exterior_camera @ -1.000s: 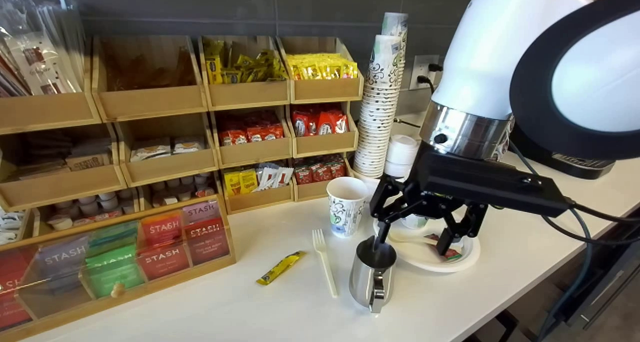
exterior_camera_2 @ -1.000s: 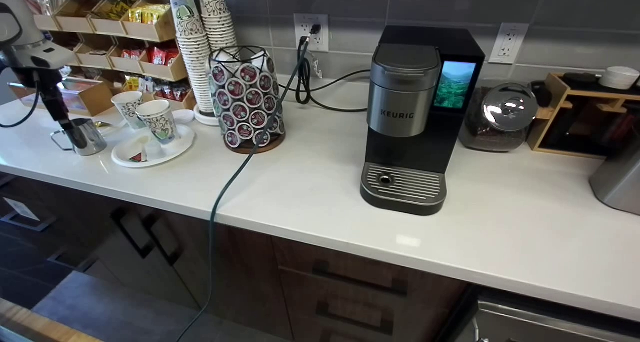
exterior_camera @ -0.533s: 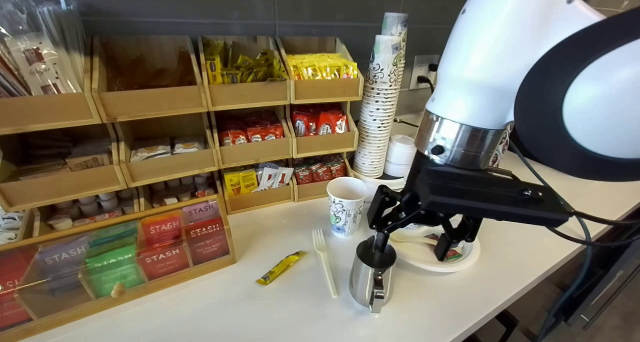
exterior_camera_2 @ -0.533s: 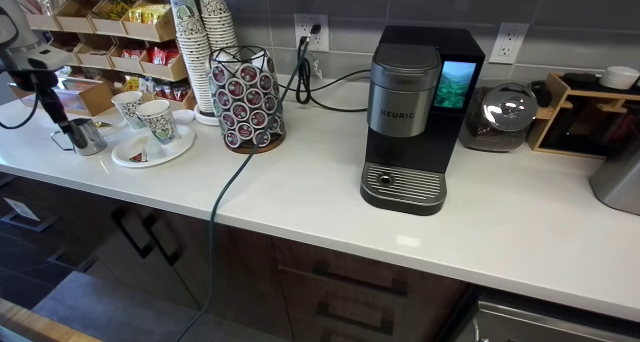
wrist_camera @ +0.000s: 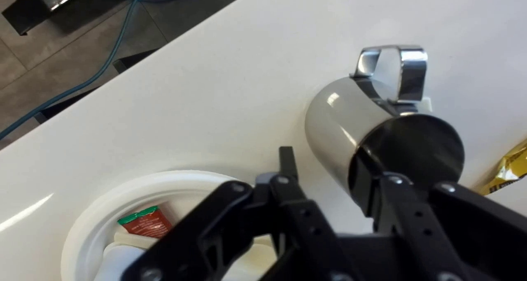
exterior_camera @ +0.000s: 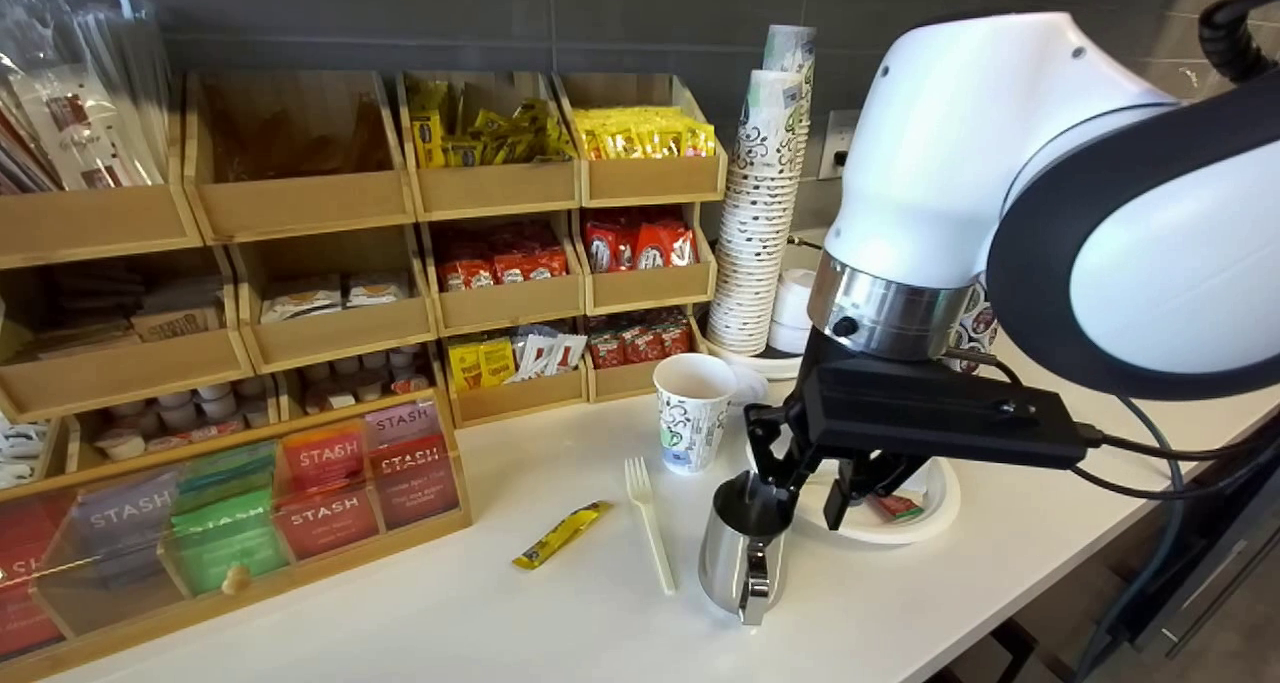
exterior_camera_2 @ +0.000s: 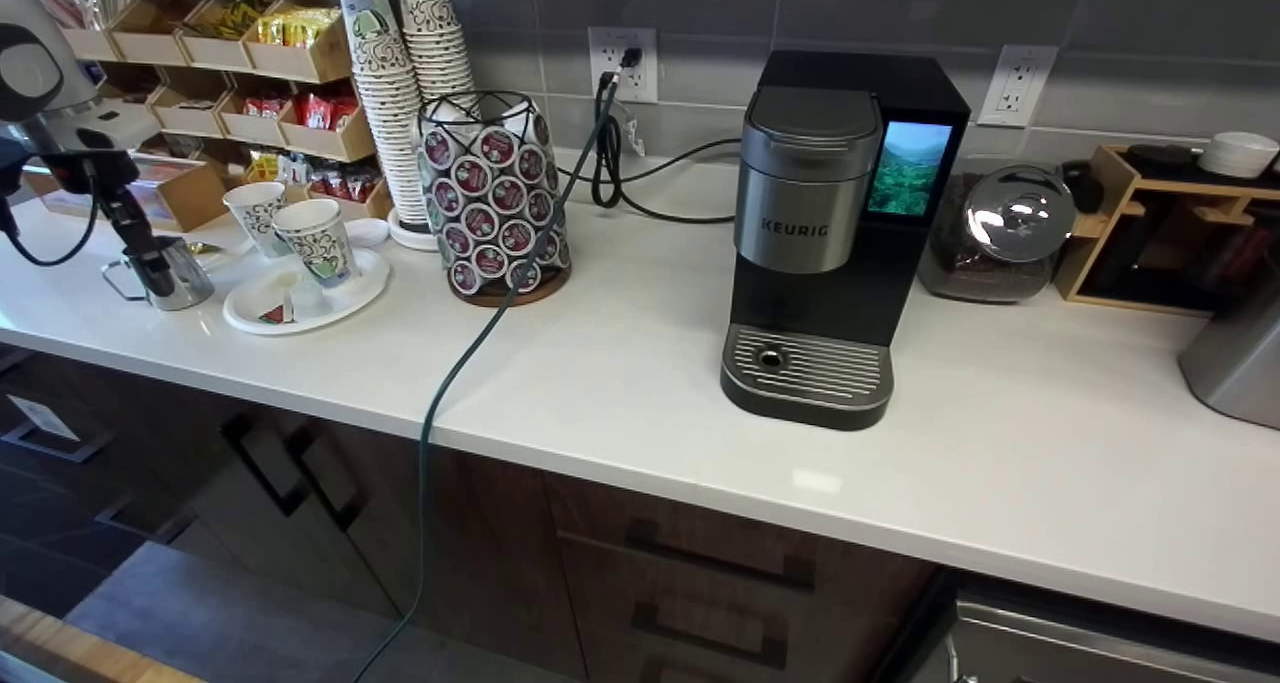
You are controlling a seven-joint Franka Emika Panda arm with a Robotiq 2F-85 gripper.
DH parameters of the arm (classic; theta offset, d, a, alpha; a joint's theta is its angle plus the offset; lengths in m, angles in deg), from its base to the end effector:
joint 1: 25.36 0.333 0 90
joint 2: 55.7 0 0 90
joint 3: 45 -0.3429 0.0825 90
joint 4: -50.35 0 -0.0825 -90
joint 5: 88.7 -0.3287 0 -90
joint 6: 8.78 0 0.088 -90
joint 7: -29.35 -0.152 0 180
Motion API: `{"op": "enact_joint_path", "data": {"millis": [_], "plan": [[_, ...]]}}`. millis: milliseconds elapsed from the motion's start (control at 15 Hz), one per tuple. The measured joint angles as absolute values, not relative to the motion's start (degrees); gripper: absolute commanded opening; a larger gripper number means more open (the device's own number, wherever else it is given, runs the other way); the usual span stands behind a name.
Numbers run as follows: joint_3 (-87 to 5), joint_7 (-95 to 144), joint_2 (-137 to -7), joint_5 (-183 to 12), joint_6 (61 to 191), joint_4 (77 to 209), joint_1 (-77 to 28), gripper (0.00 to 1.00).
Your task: Move the silver cup to the right
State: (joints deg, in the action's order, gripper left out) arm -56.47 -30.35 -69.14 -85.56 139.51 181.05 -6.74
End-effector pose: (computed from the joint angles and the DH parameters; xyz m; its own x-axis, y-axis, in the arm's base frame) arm 0.4489 0.2591 0.2864 0.8869 -0.4611 0.0275 -0.4582 -0.8857 -0.0745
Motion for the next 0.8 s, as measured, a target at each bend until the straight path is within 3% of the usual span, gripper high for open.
{"op": "enact_joint_path", "data": {"millis": [67, 467, 800], "plan": [[-56.3, -30.7, -69.5, -85.1, 139.5, 180.7, -6.4, 0.00], [-56.5, -30.6, -69.3, -84.0, 137.9, 180.0, -4.8, 0.01], [-56.8, -25.0, -58.0, -86.6, 129.1, 183.8, -7.0, 0.01]]}}
